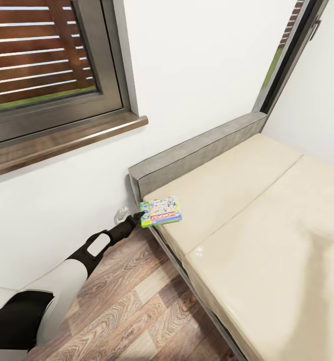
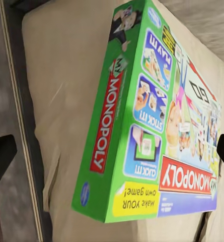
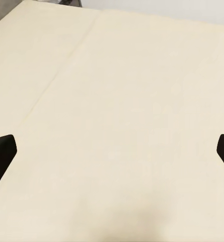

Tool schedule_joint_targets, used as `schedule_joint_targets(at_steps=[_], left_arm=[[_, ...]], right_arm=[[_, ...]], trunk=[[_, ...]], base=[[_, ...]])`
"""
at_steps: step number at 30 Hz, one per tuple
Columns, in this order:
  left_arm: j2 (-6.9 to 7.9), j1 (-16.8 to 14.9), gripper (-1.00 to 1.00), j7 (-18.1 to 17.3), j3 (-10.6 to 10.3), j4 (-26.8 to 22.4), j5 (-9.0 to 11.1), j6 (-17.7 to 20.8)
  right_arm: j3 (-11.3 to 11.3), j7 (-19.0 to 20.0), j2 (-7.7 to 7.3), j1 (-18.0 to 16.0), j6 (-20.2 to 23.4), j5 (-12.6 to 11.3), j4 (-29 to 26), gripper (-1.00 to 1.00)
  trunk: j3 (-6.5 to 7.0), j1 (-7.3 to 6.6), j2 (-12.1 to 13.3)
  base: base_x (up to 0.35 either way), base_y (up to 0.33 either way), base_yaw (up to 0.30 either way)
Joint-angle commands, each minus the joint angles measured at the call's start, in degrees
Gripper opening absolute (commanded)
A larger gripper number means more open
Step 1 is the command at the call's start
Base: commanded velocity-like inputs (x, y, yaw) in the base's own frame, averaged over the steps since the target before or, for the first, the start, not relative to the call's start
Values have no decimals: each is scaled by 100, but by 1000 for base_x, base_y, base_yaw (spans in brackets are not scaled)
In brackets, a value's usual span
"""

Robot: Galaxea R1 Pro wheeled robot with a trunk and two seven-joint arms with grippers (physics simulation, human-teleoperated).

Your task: Put all the toys in the child's room - the three board games (two on the bed and one on the table), the two jigsaw puzzles on the table, and the tennis ball on the table - inside the toy box on the table in the child's room.

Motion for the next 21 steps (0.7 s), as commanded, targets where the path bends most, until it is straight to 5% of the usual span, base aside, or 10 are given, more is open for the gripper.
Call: schedule_joint_targets(at_steps=[1,21], left_arm=[[9,-3,100,-5,-23,1,51,21],[25,0,100,-7,-34,1,42,28]], right_arm=[[-13,23,1,-4,33,6,-2,100],[-16,23,0,-6,34,2,-6,100]], trunk=[[-4,-1,-2],[-4,-1,-2]], base=[[0,0,91],[0,0,87]])
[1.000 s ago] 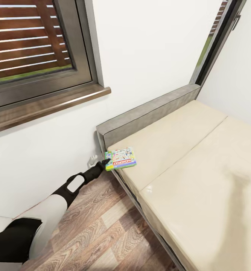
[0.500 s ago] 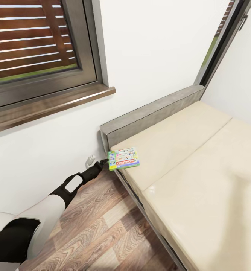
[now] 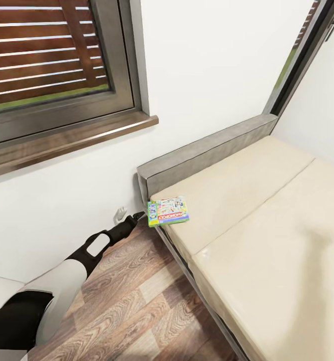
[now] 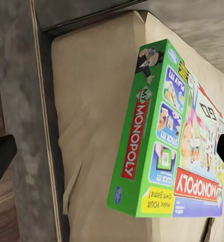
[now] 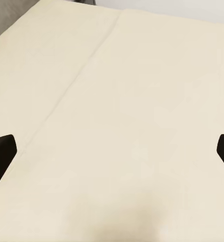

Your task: Put all the toys in the child's room - the three board games (two on the bed and one on the table), the two jigsaw puzzles on the table, and the tennis ball on the table - inside the toy box on the table in the child's room.

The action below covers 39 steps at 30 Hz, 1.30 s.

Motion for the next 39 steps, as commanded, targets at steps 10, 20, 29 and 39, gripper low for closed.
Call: schedule_joint_targets(at_steps=[10,20,29,39], left_arm=[[-2,-7,100,-7,-23,1,29,24],[-20,-8,100,-3,-26,1,12,24],[-37,-8,100,0,-31,1,-2,24],[-41,-9,100,1,-32,1,-7,24]], right_arm=[[-16,23,-5,-6,33,8,-1,100],[-16,21,-2,-6,33,8,-1,100],[-19,13,-4,-5,33,8,-1,100],[-17,14,-4,-3,33,9,-1,100]], trunk=[[-4,-1,-2],[-4,-1,-2],[-4,-1,-2],[-17,-1,-2]], base=[[0,0,9],[0,0,2],[0,0,0],[0,0,0]])
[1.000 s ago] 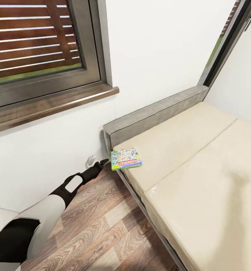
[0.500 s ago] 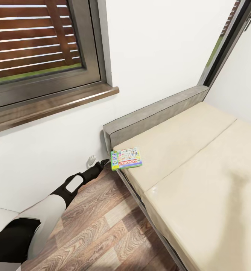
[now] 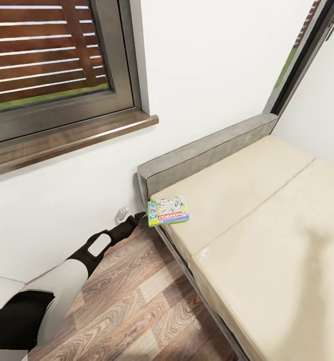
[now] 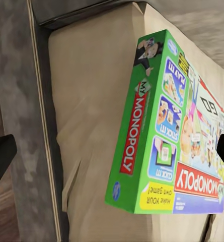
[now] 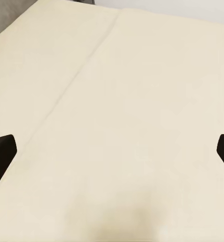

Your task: Put all the toys in the child's room - the three board games (two on the bed and one on the table), the two jigsaw puzzles on the table, and the tennis ball on the table - inside the toy box on the table in the child's room.

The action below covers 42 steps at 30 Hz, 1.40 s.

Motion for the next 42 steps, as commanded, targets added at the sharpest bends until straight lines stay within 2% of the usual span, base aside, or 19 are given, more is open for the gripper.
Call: schedule_joint_targets(at_steps=[1,42], left_arm=[[3,-3,100,-4,-24,1,54,23],[4,-4,100,-4,-29,1,44,27]], right_arm=[[-13,23,1,-4,33,7,-1,100],[-16,19,-2,-8,40,9,-1,100]], trunk=[[-8,-1,-2],[-317,-1,-2]], base=[[0,0,0],[0,0,0]])
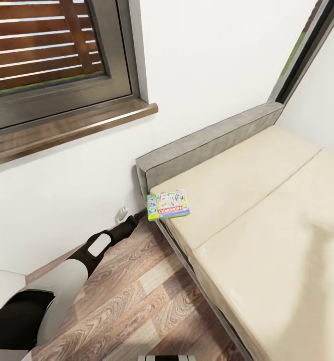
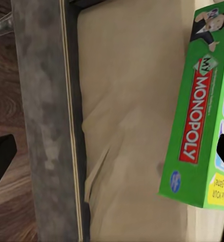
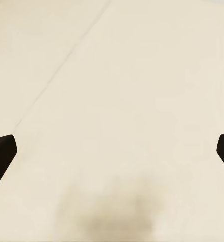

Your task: Put all the toys in the child's room - the three board games (two on the bed and one on the table), the two jigsaw puzzles on the table, and the tennis ball on the table - inside the toy box on the table in the child's room.

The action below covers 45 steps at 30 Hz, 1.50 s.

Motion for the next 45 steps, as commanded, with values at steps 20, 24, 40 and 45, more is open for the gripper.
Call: schedule_joint_targets(at_steps=[20,24,40,45], left_arm=[[-28,-12,100,-7,-49,1,45,26],[-32,-13,100,-11,-54,1,48,23],[-43,-13,100,-240,-72,-8,52,21],[-42,-16,100,-372,-76,-40,52,27]], right_arm=[[-13,20,1,-2,26,5,-1,100],[-11,20,1,-1,26,4,-1,100],[-6,19,2,0,25,6,-1,100],[-5,19,6,0,25,7,-1,100]], trunk=[[-22,-1,-2],[-22,-1,-2],[-23,-1,-2],[-23,-1,-2]], base=[[0,0,0],[0,0,0],[0,0,0],[0,0,0]])
